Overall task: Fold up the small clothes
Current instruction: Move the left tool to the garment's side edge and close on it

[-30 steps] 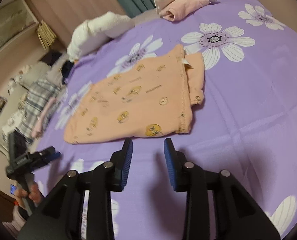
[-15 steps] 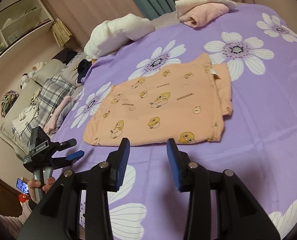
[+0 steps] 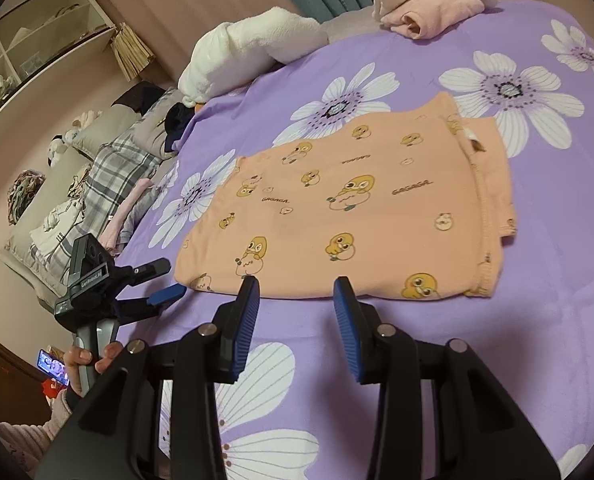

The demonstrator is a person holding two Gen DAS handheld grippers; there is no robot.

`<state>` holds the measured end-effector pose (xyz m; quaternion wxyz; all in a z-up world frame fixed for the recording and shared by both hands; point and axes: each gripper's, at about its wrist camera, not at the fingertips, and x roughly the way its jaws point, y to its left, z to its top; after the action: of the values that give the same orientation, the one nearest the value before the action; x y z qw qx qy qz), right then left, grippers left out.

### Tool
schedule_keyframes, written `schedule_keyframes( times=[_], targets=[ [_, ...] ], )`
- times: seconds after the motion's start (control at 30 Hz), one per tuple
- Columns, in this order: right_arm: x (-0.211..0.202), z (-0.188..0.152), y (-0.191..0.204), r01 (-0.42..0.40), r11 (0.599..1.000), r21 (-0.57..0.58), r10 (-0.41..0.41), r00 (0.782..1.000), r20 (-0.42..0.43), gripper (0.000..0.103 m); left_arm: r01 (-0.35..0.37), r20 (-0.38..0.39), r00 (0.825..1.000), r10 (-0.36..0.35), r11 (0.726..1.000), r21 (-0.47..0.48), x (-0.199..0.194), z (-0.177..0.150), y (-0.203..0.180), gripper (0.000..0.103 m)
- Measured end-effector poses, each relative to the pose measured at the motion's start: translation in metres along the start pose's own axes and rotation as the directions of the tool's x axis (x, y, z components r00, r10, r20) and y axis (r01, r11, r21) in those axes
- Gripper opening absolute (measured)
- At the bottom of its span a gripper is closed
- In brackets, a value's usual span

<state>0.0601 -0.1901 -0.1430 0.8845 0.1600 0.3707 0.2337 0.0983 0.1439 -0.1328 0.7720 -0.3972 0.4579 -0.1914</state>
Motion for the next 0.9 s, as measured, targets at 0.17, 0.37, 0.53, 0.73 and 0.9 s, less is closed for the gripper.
schedule_keyframes(
  times=[0.17, 0.37, 0.53, 0.73, 0.9],
  targets=[
    [0.009, 0.002, 0.002, -0.022, 1.000, 0.003, 0.022, 1.000, -0.015, 0.039, 0.021, -0.011, 1.000, -0.021, 1.000, -0.006, 0.005, 0.007, 0.000, 0.072],
    [0.016, 0.003, 0.001, -0.032, 0.999, 0.008, 0.032, 0.999, -0.029, 0.039, 0.048, -0.044, 0.998, -0.048, 0.999, -0.002, 0.016, 0.018, -0.005, 0.072],
    [0.019, 0.004, -0.001, -0.032, 0.999, 0.015, 0.032, 0.999, -0.034, 0.039, 0.060, -0.071, 0.996, -0.060, 0.998, 0.001, 0.029, 0.024, -0.010, 0.072],
    [0.020, 0.003, -0.008, -0.028, 0.999, 0.027, 0.029, 0.999, -0.035, 0.039, 0.065, -0.098, 0.993, -0.064, 0.998, 0.009, 0.042, 0.031, -0.018, 0.072],
    [0.022, 0.003, -0.012, -0.028, 0.999, 0.035, 0.029, 0.999, -0.038, 0.039, 0.066, -0.110, 0.992, -0.064, 0.998, 0.011, 0.048, 0.035, -0.022, 0.072]
  ],
)
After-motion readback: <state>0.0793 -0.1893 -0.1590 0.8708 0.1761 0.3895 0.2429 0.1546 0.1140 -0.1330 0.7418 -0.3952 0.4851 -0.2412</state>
